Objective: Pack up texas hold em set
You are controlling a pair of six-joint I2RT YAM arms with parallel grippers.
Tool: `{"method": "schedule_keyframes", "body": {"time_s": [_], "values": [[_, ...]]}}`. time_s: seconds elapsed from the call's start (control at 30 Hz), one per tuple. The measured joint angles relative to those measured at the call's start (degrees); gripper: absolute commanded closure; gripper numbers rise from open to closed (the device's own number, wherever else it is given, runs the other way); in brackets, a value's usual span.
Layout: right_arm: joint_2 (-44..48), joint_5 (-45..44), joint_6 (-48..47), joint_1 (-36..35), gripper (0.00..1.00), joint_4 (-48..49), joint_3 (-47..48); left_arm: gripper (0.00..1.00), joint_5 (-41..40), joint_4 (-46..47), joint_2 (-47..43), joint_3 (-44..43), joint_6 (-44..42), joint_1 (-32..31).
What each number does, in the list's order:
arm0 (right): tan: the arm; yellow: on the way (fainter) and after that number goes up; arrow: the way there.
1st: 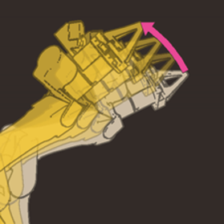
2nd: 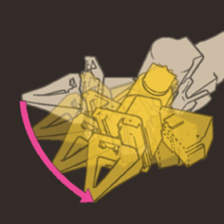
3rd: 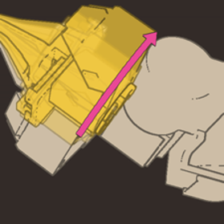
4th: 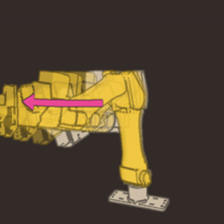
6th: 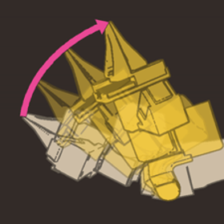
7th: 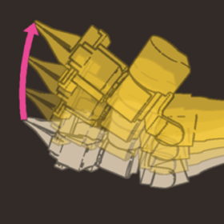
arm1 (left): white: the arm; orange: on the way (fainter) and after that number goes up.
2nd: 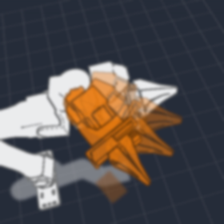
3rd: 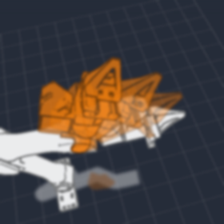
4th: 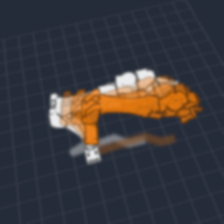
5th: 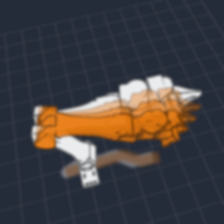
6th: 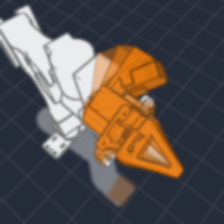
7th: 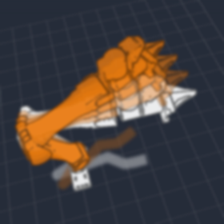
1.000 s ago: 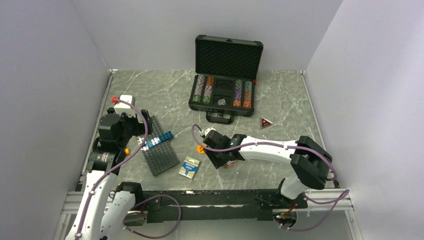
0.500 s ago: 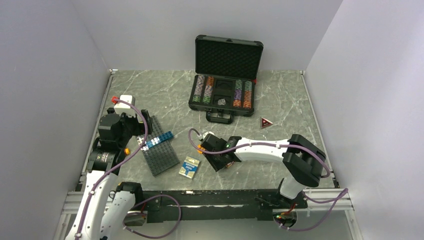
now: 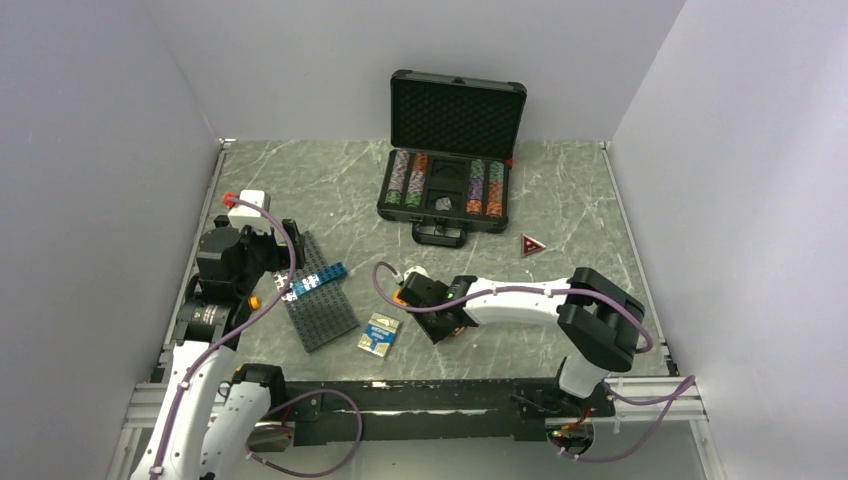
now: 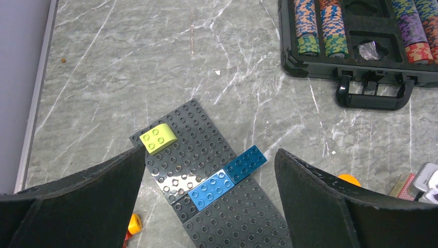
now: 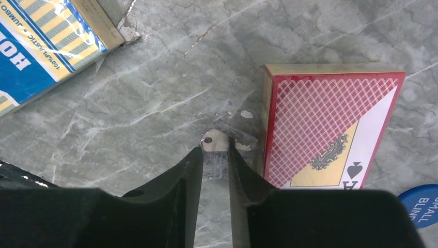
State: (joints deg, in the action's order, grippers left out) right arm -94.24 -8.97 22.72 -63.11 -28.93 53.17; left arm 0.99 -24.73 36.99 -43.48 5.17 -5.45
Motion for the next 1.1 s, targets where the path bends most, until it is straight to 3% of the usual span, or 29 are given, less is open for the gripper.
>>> {"method": "schedule_keyframes", "body": {"time_s": [0.27,0.37,0.63,0.83,1.1], "values": [[-0.39,0.00,0.07,-0.26,0.89,0.17,0.33,0.01,-0.02,0.00,0.00,0.00,0.00,0.00],[-0.61,0.02,-0.02,-0.37,1.00,0.04,0.63,0.01,-0.02,0.00,-0.02,0.00,0.00,0.00],[-0.70,0.02,0.02,-0.46,1.00,-1.99,2.21,0.01,-0.02,0.00,-0.02,0.00,0.00,0.00],[-0.55,-1.25,-0.22,0.81,1.00,-7.43,9.57,0.01,0.00,0.00,-0.04,0.00,0.00,0.00],[-0.13,-3.08,-2.32,16.63,1.00,-8.72,25.97,0.01,-0.02,0.00,-0.26,0.00,0.00,0.00]]}}
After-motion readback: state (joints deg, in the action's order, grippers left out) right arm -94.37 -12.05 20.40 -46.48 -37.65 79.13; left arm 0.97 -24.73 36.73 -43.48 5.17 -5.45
